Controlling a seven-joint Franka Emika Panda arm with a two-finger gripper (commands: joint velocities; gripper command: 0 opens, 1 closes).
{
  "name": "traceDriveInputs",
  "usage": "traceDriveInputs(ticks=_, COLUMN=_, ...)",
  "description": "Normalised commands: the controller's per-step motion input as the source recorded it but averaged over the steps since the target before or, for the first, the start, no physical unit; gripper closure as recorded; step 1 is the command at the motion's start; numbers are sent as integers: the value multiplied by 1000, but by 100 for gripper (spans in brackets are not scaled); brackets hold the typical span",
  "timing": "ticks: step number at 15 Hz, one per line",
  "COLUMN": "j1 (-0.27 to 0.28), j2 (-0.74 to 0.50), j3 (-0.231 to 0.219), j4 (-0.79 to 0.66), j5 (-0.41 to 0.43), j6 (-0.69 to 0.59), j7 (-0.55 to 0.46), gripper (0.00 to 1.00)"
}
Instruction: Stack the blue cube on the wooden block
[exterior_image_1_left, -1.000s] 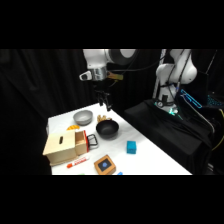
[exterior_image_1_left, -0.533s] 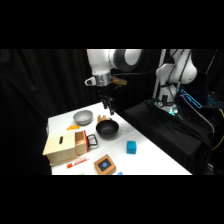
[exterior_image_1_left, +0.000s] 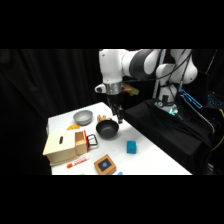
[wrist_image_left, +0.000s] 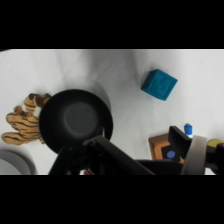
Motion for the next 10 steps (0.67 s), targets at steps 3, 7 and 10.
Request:
traceDriveInputs(ticks=3, j1=109, j2=-127, j3=92, j4=-252, j5=-35, j6=328, j7=487, gripper=0)
traceDriveInputs(ticks=7, j1=94, j2=-103, j3=78, j4=-278, j5=-62, j6=407, j7=415, gripper=0)
traceDriveInputs(ticks=10, j1=69, j2=-17, j3=54, j4=-242, j5=-102, j6=434, j7=351, gripper=0)
